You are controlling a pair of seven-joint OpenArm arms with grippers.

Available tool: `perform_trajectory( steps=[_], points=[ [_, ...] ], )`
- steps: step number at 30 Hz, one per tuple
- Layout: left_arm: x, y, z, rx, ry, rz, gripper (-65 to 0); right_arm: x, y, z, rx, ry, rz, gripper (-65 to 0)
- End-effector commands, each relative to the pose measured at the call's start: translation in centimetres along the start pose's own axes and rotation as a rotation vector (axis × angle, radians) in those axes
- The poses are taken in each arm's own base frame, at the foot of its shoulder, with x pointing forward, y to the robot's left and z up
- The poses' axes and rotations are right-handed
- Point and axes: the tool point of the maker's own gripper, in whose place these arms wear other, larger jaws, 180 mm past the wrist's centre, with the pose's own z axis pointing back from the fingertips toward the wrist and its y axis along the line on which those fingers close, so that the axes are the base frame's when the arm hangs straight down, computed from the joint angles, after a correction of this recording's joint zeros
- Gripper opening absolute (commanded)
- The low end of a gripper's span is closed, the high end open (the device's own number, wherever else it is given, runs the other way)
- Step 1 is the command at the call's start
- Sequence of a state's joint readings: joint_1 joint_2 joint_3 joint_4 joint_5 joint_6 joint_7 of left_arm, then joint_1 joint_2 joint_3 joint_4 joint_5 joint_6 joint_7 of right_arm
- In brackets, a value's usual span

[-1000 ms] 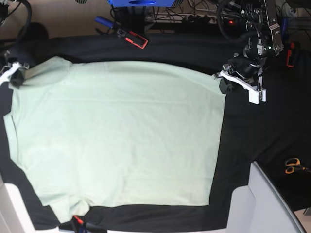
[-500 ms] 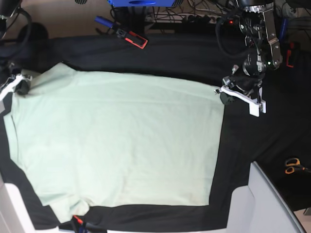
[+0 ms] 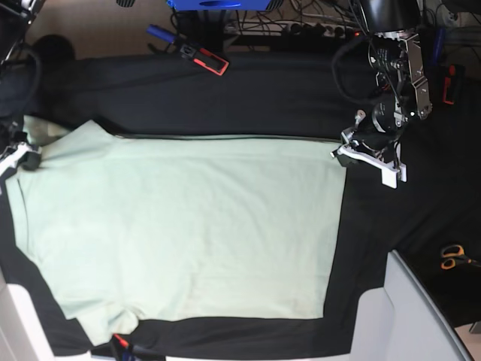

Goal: Fold the T-shirt properly
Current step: 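Lift the shoulder edges and pull them toward the hem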

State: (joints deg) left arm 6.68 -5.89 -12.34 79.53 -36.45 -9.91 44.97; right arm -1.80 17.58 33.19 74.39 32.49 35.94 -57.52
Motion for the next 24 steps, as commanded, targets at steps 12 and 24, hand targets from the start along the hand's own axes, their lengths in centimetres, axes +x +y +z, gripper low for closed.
perform_trajectory(
  steps=[12,24],
  points=[
    [3.0,-2.6,-1.0,-0.057,-0.052,-0.027,-65.0,4.0,1.0,-2.1,0.043,-0.062,0.05,-64.9],
    [2.9,-2.1,-2.7,-0.048,-0.017,0.01,-65.0,6.7,2.6,-3.4,0.083,-0.1,0.075,-64.9]
  ],
)
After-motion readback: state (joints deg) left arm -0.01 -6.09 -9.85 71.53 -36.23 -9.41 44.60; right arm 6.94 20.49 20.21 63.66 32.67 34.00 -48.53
